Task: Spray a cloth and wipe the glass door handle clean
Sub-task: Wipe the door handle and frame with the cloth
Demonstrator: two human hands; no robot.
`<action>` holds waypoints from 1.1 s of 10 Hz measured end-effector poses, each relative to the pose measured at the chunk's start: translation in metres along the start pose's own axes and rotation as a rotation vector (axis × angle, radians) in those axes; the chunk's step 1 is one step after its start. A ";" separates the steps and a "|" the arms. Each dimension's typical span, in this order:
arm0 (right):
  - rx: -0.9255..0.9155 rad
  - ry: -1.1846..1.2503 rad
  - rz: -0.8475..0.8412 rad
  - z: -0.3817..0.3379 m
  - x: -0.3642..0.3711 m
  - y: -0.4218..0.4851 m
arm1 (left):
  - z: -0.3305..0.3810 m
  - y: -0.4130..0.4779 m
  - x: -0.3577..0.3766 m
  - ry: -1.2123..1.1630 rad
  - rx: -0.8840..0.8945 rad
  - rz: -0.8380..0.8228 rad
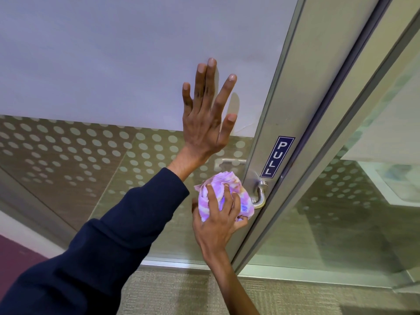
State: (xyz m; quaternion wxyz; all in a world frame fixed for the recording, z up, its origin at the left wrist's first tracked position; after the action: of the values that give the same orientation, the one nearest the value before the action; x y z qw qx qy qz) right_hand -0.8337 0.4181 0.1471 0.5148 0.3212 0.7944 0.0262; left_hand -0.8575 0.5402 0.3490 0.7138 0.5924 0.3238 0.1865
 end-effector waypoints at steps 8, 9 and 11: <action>-0.607 0.291 0.156 0.077 -0.019 0.008 | 0.001 0.000 -0.003 0.020 0.006 -0.012; -0.540 0.297 0.219 0.084 -0.020 0.012 | 0.000 0.000 -0.003 0.015 0.007 -0.016; -0.357 0.335 0.291 0.089 -0.032 0.021 | -0.001 0.000 0.000 0.020 0.008 0.004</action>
State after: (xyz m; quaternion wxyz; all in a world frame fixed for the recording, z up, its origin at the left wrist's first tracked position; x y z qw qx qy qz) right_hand -0.7409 0.3922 0.1390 0.4156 0.3273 0.7969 0.2918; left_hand -0.8583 0.5406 0.3487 0.7077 0.5941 0.3305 0.1923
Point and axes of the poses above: each hand's wrist, its own y-axis towards the middle knuckle, its own x-axis out of the palm, z = x × y, the point moved 4 cm from there along y, towards the middle knuckle, and after that the axes turned 2 degrees about -x, right-handed, at the moved point
